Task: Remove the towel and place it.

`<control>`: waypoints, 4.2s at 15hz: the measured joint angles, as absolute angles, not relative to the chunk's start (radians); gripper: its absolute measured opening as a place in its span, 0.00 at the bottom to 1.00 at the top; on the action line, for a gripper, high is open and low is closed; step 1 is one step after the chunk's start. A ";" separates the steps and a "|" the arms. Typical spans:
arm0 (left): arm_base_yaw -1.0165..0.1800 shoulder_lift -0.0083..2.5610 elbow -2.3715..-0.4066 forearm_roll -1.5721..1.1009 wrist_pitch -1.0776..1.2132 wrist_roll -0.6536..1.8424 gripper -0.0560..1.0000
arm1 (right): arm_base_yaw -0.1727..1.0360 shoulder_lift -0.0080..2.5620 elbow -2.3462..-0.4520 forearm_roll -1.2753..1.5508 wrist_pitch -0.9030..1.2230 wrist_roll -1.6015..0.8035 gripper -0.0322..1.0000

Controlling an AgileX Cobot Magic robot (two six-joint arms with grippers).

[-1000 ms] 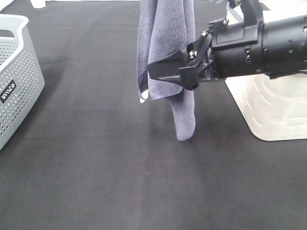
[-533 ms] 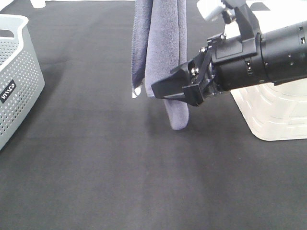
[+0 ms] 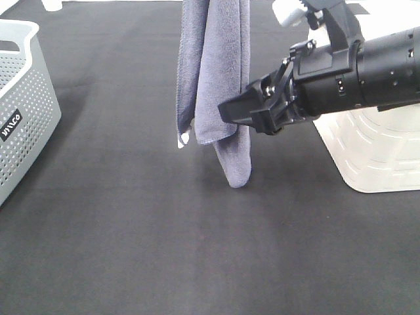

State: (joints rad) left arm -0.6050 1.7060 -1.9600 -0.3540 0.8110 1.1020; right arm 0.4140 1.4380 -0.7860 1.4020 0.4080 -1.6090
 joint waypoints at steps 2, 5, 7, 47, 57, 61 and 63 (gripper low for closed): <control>-0.605 1.706 -1.960 -0.357 0.812 1.102 0.05 | 0.414 1.438 -0.786 1.503 0.459 -1.700 0.63; -0.605 1.706 -1.960 -0.393 0.812 1.102 0.05 | 0.414 1.476 -0.788 1.711 0.486 -1.890 0.63; -0.605 1.706 -1.960 -0.394 0.812 1.102 0.05 | 0.414 1.500 -0.790 1.727 0.494 -1.951 0.63; -0.605 1.758 -1.962 0.178 0.976 0.525 0.05 | 0.414 1.606 -1.626 0.034 1.076 -0.492 0.04; -0.393 1.924 -1.962 0.347 0.413 0.274 0.05 | 0.414 1.949 -1.975 -0.170 0.586 -0.571 0.04; -0.375 1.970 -1.962 0.354 0.445 0.284 0.05 | 0.414 2.011 -1.976 -0.144 0.572 -0.579 0.04; -0.375 1.971 -1.962 0.355 0.433 0.285 0.05 | 0.414 2.011 -1.976 -0.138 0.536 -0.579 0.04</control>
State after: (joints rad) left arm -0.3750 1.9710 -1.9620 0.3550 0.4330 0.2850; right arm 0.4140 2.0110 -1.9760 -0.1380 0.5360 -0.5790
